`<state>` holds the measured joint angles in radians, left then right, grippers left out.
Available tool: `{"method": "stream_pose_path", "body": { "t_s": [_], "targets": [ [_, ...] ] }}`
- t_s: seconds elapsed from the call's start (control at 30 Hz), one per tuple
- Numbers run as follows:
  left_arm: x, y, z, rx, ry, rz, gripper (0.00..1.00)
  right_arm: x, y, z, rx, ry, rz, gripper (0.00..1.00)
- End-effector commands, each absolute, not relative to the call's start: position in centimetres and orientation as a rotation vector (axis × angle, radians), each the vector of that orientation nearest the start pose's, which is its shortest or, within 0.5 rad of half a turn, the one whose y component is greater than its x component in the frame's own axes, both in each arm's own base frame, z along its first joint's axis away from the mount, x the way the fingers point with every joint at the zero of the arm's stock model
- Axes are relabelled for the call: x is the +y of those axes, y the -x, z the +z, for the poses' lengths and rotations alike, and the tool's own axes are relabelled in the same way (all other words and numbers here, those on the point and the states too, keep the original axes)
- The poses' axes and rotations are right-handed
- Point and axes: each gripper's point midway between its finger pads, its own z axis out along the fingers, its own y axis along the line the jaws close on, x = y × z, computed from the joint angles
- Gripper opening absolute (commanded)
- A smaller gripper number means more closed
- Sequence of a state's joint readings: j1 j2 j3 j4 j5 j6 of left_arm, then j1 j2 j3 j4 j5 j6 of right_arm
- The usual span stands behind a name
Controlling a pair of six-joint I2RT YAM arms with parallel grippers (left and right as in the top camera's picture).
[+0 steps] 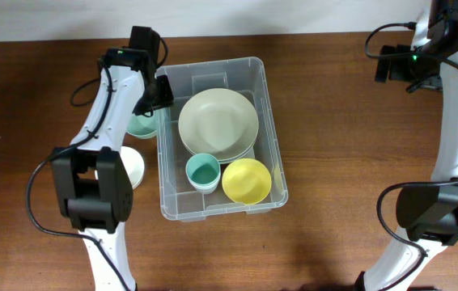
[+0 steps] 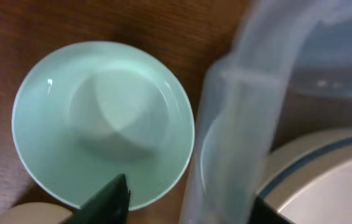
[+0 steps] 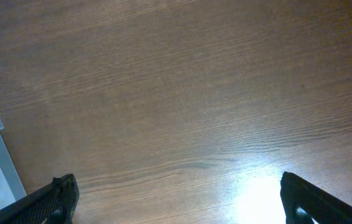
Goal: Pack container
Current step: 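Push the container rightward with the left gripper on its left wall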
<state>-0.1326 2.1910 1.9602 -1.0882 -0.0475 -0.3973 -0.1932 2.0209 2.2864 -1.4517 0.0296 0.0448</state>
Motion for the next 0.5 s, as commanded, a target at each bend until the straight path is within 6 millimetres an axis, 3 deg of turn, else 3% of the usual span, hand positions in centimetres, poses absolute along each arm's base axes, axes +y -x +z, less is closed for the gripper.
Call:
{"method": "stream_pose_path", "body": {
  "t_s": [0.0,0.03,0.13,0.33,0.47],
  "targets": [
    [-6.1,-48.8,9.6,2.841,0.397,-0.076,0.32,-9.3,-43.7,24.6,2.739,-0.339,-0.09,0.99],
    [-6.2,-49.0,9.6,2.836,0.395,-0.079,0.24,-9.3,-43.7,24.6,2.739,-0.339,-0.09,0.99],
    [-6.2,-49.2,9.7,2.828,0.391,-0.082,0.18,-9.3,-43.7,24.6,2.739,-0.339,-0.09,0.99],
    [-6.5,-50.3,10.0,2.785,0.359,-0.095,0.08,-9.3,-43.7,24.6,2.739,-0.339,-0.09,0.99],
    [-6.5,-50.8,10.2,2.762,0.357,-0.102,0.09,-9.3,-43.7,24.6,2.739,-0.339,-0.09,0.99]
  ]
}}
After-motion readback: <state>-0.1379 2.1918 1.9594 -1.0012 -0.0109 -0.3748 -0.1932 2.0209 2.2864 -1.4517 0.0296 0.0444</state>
